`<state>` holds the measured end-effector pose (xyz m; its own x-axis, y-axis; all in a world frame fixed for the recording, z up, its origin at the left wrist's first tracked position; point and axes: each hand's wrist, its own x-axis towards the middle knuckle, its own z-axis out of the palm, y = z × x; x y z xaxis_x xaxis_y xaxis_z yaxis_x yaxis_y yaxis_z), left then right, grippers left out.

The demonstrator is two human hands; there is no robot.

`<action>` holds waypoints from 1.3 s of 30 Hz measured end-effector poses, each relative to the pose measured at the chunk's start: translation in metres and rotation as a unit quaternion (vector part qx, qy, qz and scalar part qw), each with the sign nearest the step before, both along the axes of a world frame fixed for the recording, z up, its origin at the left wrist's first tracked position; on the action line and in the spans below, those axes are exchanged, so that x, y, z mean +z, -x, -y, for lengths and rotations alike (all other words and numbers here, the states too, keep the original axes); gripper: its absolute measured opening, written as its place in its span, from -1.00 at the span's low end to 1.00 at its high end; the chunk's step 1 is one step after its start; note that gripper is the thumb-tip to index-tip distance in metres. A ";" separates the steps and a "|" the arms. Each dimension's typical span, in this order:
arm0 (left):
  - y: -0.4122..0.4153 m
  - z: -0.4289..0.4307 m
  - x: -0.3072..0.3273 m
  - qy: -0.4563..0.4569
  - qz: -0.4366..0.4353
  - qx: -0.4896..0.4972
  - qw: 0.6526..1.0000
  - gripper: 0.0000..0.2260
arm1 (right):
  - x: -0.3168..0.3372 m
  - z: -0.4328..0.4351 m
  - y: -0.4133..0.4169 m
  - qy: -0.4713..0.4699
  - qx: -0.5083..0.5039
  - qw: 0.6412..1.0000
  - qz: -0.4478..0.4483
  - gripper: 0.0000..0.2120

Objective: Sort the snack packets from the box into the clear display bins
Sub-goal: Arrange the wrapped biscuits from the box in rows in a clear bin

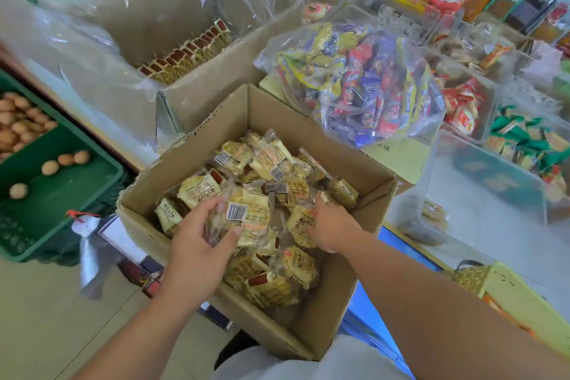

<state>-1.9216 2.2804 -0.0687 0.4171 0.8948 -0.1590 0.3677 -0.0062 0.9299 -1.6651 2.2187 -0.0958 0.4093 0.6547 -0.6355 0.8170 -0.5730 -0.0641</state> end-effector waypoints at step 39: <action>-0.274 0.160 0.057 0.186 0.089 0.007 0.978 -0.51 | 0.081 0.249 -0.195 -0.332 -0.116 0.853 -0.386 0.02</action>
